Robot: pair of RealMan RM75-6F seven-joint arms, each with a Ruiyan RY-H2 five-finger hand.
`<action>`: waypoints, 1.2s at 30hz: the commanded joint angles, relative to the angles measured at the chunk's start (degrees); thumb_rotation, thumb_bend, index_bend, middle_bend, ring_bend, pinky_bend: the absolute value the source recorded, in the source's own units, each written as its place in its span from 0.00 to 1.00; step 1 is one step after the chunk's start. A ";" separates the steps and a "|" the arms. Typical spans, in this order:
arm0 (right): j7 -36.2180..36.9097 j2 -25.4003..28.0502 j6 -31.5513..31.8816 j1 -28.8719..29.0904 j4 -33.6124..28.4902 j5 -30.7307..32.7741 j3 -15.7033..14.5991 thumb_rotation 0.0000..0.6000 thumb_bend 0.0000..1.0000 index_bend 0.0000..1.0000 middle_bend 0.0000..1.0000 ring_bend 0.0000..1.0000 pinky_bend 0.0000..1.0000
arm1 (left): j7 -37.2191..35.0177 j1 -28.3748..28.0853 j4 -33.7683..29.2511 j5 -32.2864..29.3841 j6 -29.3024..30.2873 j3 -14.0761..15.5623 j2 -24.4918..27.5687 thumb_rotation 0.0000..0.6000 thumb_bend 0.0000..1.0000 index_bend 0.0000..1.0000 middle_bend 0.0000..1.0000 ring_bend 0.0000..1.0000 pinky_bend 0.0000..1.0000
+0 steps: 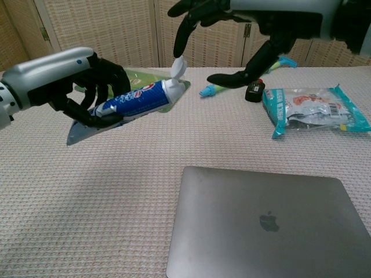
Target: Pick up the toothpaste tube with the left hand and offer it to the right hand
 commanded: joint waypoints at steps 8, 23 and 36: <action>-2.62 -1.93 -1.03 2.43 0.75 3.74 0.04 1.00 0.45 0.33 0.00 0.00 0.00 | -0.42 0.16 0.23 -0.05 0.18 -0.05 -0.06 1.00 0.69 0.81 0.83 0.74 0.72; -3.14 -1.33 -0.50 2.24 1.99 7.00 -1.92 1.00 0.45 0.33 0.01 0.00 0.00 | -6.63 0.65 3.65 3.00 1.80 0.41 -1.26 1.00 0.69 0.81 0.83 0.74 0.73; 4.17 1.09 2.85 0.35 0.05 4.08 -1.35 1.00 0.45 0.33 0.01 0.00 0.00 | -13.20 1.97 7.74 5.32 5.62 0.59 -3.88 1.00 0.70 0.80 0.83 0.74 0.73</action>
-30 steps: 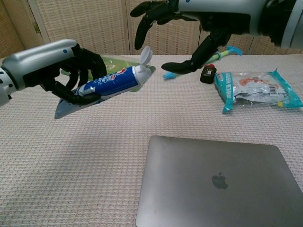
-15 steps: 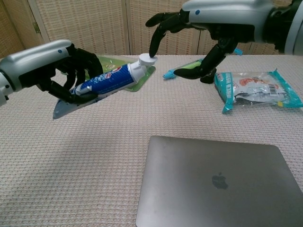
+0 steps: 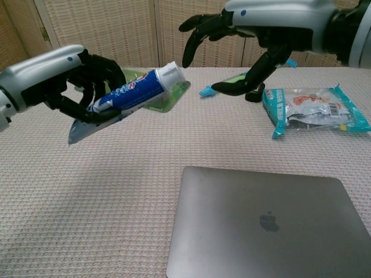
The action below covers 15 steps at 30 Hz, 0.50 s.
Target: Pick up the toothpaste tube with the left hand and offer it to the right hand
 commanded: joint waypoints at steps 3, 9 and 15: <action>9.66 3.91 2.50 -2.21 -2.42 -4.18 1.03 1.00 0.45 0.31 0.01 0.00 0.00 | -6.28 1.26 4.42 2.84 4.27 0.29 -3.06 1.00 0.70 0.80 0.83 0.73 0.73; 18.37 7.88 -0.79 -1.17 -4.04 -5.11 2.15 0.90 0.27 0.04 0.00 0.00 0.00 | -11.33 1.85 8.23 5.43 8.33 0.39 -7.19 1.00 0.70 0.80 0.83 0.73 0.73; 23.08 12.31 -8.84 2.48 -5.84 -3.55 3.08 0.67 0.10 0.00 0.00 0.00 0.00 | -12.48 1.73 10.25 6.39 9.55 0.58 -10.35 1.00 0.71 0.80 0.83 0.73 0.73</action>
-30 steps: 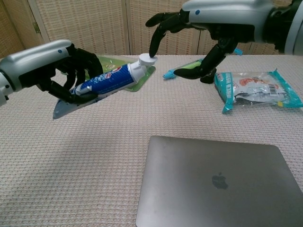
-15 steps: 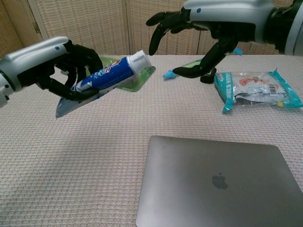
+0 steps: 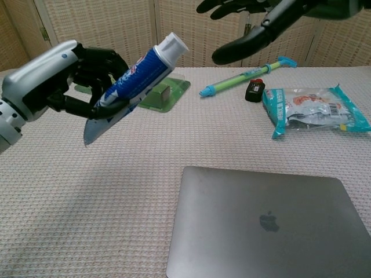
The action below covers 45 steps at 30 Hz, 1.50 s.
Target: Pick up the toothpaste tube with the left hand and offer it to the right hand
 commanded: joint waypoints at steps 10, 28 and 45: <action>-1.97 3.01 -10.51 8.41 -1.53 6.82 2.60 0.64 0.08 0.00 0.00 0.00 0.00 | 0.52 -0.30 0.43 0.02 0.98 -0.63 -4.07 1.00 0.72 0.80 0.83 0.73 0.72; -4.81 -1.37 -6.15 8.30 -0.68 9.16 1.57 0.63 0.08 0.00 0.00 0.00 0.00 | -3.13 0.26 -0.38 -2.44 1.32 -2.25 -5.66 1.00 0.74 0.80 0.83 0.73 0.72; -4.29 -5.88 -3.72 8.35 1.17 8.29 1.66 0.63 0.08 0.00 0.00 0.00 0.00 | -5.27 0.00 -1.58 -3.50 0.60 -3.39 -5.78 1.00 0.74 0.80 0.83 0.73 0.72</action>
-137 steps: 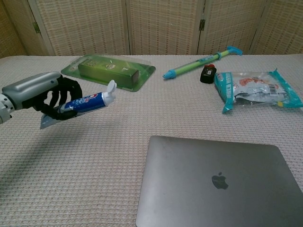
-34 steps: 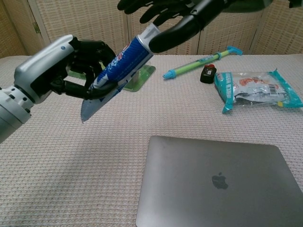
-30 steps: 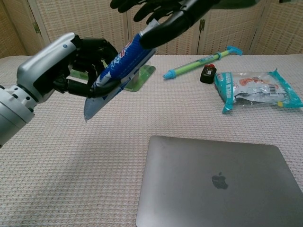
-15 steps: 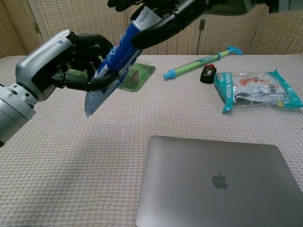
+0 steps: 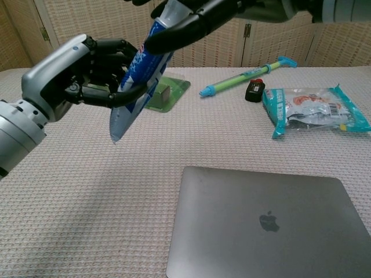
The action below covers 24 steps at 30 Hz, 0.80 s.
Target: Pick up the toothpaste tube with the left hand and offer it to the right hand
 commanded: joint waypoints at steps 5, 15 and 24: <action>3.01 -1.62 0.75 -0.44 0.71 -1.36 0.23 0.63 0.08 0.00 0.00 0.00 0.00 | -0.95 -0.02 -0.02 -0.29 -0.02 -0.42 -0.13 1.00 0.74 0.80 0.83 0.73 0.72; 10.89 -2.88 3.97 -2.59 3.08 -6.65 0.60 0.63 0.08 0.00 0.00 0.00 0.00 | -1.95 0.12 1.07 -0.21 0.54 -0.66 -0.62 1.00 0.75 0.80 0.83 0.73 0.72; 14.12 -2.17 7.76 -4.43 5.22 -8.19 1.40 0.63 0.08 0.00 0.00 0.00 0.00 | -2.18 0.12 2.36 -0.46 0.48 -0.74 -1.09 1.00 0.75 0.80 0.83 0.73 0.72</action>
